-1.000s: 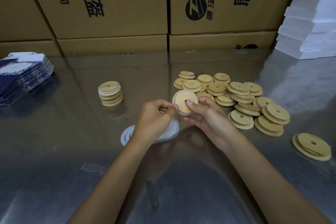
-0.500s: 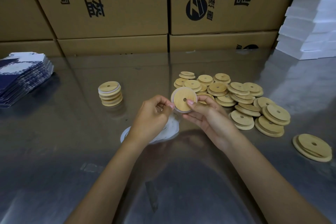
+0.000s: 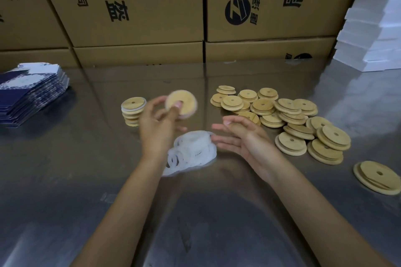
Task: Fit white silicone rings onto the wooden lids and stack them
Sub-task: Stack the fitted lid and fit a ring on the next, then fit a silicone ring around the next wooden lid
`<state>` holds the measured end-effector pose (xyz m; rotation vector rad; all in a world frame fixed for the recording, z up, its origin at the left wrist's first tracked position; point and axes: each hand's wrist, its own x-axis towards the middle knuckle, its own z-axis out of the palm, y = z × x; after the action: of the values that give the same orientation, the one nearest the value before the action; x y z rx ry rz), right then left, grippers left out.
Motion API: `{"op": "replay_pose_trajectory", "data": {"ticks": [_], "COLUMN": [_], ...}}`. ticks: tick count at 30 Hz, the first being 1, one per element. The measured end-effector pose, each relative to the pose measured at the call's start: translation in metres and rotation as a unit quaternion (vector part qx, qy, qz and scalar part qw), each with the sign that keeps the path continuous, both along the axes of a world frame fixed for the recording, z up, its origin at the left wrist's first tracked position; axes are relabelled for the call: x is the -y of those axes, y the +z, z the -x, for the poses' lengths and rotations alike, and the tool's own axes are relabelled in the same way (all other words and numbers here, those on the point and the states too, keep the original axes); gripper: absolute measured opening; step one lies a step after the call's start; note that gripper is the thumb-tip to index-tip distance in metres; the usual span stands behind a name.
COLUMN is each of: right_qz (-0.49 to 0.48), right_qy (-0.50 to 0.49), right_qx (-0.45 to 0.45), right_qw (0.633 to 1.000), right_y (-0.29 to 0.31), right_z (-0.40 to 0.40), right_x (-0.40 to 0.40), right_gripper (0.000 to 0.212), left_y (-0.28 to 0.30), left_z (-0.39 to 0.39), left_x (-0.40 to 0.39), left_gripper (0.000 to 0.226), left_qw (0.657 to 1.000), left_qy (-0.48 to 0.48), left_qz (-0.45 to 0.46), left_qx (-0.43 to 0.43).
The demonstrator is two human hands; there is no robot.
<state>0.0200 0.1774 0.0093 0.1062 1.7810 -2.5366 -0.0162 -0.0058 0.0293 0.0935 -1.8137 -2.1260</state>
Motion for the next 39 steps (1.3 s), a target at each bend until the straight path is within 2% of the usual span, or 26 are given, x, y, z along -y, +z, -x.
{"op": "replay_pose_trajectory", "data": {"ticks": [4,9,14,24,30,32,36,39], "right_qz": [0.007,0.003,0.007,0.015,0.020,0.022,0.018,-0.016], "right_qy": [-0.029,-0.034,-0.030,-0.041,-0.048,-0.051,-0.059,-0.118], "right_qx": [0.006,0.012,0.012,0.014,0.021,0.023,0.027,0.017], "right_qw": [1.000,0.999,0.999,0.999,0.998,0.998,0.998,0.993], "right_y": [-0.003,-0.007,-0.007,-0.005,-0.003,-0.003,-0.005,-0.005], "right_z": [0.002,0.004,0.005,0.003,0.004,0.004,0.006,0.009], "right_x": [-0.007,-0.009,-0.010,-0.010,-0.012,-0.012,-0.013,-0.014], "right_gripper": [0.015,0.014,0.024,0.029,0.027,0.025,0.019,0.012], "left_y": [0.006,0.003,-0.003,-0.018,-0.023,-0.022,-0.021,-0.019], "left_z": [0.015,0.028,0.033,0.046,0.049,0.045,0.035,0.029], "left_x": [0.039,0.067,0.069,0.077,0.076,0.075,0.068,0.055], "left_gripper": [0.037,0.046,0.055,0.058,0.039,0.036,0.026,0.023], "left_qw": [0.987,0.976,0.980,0.984,0.974,0.959,0.919,0.911], "left_qy": [0.091,0.111,0.117,0.154,0.224,0.262,0.266,0.234], "left_qz": [-0.134,-0.187,-0.163,-0.086,0.010,0.103,0.288,0.332], "left_qx": [0.001,0.000,-0.008,0.017,0.044,0.043,-0.040,-0.068]}}
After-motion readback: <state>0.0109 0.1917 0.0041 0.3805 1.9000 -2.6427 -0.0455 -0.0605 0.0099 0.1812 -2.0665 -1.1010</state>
